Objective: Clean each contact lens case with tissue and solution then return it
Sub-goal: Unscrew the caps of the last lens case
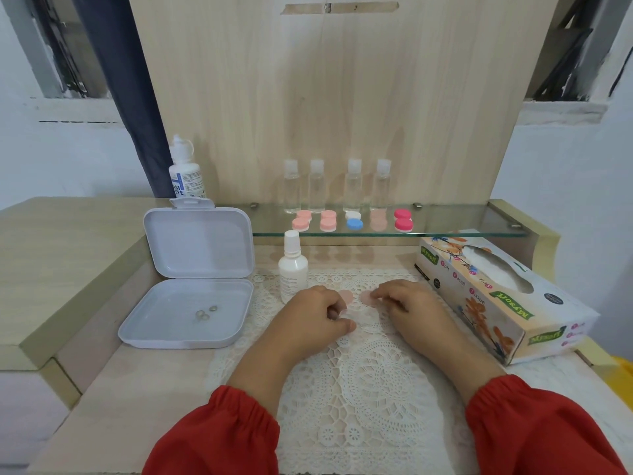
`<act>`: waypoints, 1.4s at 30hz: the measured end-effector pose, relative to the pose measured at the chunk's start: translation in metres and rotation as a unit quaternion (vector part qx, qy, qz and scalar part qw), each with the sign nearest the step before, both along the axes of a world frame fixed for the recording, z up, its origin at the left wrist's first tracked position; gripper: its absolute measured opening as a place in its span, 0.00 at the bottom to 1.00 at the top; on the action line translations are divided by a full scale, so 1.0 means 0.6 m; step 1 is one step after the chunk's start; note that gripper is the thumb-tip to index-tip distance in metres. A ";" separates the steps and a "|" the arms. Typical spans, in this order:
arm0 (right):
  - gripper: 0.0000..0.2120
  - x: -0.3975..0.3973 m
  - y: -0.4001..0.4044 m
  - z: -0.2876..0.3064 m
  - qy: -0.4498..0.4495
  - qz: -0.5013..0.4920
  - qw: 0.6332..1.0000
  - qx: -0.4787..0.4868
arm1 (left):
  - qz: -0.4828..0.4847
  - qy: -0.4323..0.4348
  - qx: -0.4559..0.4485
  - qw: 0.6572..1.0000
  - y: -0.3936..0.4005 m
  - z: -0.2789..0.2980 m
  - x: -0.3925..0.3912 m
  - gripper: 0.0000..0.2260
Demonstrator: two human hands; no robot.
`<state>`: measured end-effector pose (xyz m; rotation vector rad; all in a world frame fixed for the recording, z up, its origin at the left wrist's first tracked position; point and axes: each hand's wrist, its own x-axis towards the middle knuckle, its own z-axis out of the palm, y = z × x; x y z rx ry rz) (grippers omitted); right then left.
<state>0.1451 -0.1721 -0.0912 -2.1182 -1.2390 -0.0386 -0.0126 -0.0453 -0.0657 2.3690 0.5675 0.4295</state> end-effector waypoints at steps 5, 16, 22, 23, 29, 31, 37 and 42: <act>0.15 -0.002 -0.004 0.000 -0.014 0.004 1.000 0.012 | 0.012 -0.011 -0.022 1.000 -0.007 0.003 -0.009 0.08; 0.13 -0.014 -0.009 0.004 -0.042 -0.020 0.999 0.018 | 0.107 -0.061 -0.071 0.990 0.014 0.036 -0.073 0.06; 0.12 -0.016 -0.008 0.001 -0.056 -0.018 0.998 0.021 | 0.197 -0.075 -0.008 0.977 0.084 0.077 -0.147 0.06; 0.12 -0.016 -0.008 0.002 -0.056 -0.017 0.998 0.022 | 0.212 -0.072 0.011 0.975 0.096 0.081 -0.156 0.06; 0.12 -0.020 -0.006 0.003 -0.061 -0.016 0.998 0.030 | 0.258 -0.021 0.176 0.950 0.134 0.064 -0.182 0.12; 0.12 -0.020 -0.007 0.003 -0.062 -0.018 0.997 0.030 | 0.238 -0.025 0.248 0.939 0.140 0.046 -0.186 0.13; 0.12 -0.020 -0.007 0.003 -0.055 -0.023 0.997 0.038 | 0.127 -0.072 0.416 0.898 0.158 0.004 -0.194 0.15; 0.13 -0.020 -0.008 0.003 -0.050 -0.025 0.998 0.040 | 0.125 -0.073 0.415 0.898 0.158 0.003 -0.192 0.14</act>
